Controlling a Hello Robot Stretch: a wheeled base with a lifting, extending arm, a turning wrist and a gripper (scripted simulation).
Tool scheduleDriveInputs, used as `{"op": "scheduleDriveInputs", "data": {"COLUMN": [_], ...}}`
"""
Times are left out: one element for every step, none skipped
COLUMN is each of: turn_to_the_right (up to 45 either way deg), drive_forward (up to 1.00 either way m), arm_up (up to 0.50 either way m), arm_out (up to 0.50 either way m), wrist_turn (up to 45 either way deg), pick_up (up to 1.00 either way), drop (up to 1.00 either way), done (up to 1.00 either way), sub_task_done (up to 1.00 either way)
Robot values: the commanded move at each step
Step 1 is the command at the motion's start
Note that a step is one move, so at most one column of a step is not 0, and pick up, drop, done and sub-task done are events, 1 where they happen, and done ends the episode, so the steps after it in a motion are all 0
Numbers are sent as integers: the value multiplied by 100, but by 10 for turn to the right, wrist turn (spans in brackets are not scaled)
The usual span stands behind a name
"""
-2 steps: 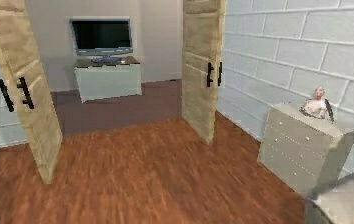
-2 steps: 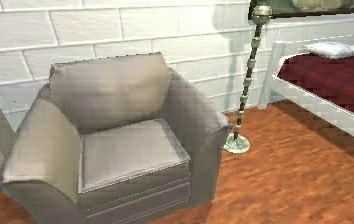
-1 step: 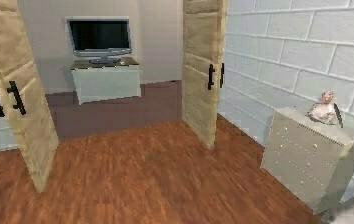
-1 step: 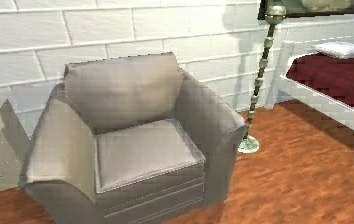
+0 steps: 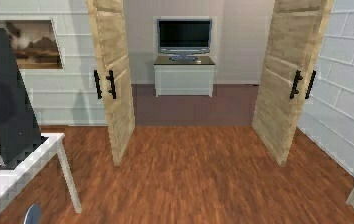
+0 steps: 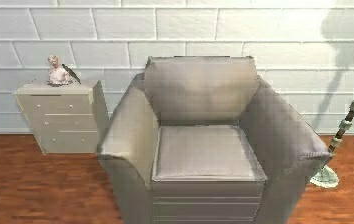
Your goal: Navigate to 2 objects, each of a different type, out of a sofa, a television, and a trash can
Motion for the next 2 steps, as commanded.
{"op": "scheduleDriveInputs", "data": {"turn_to_the_right": [0, -30], "drive_forward": [80, 0], "arm_up": [0, 0], "arm_out": [0, 0], "wrist_turn": [0, 0], "pick_up": [0, 0], "drop": [0, 0], "done": [0, 0], "sub_task_done": [0, 0]}}
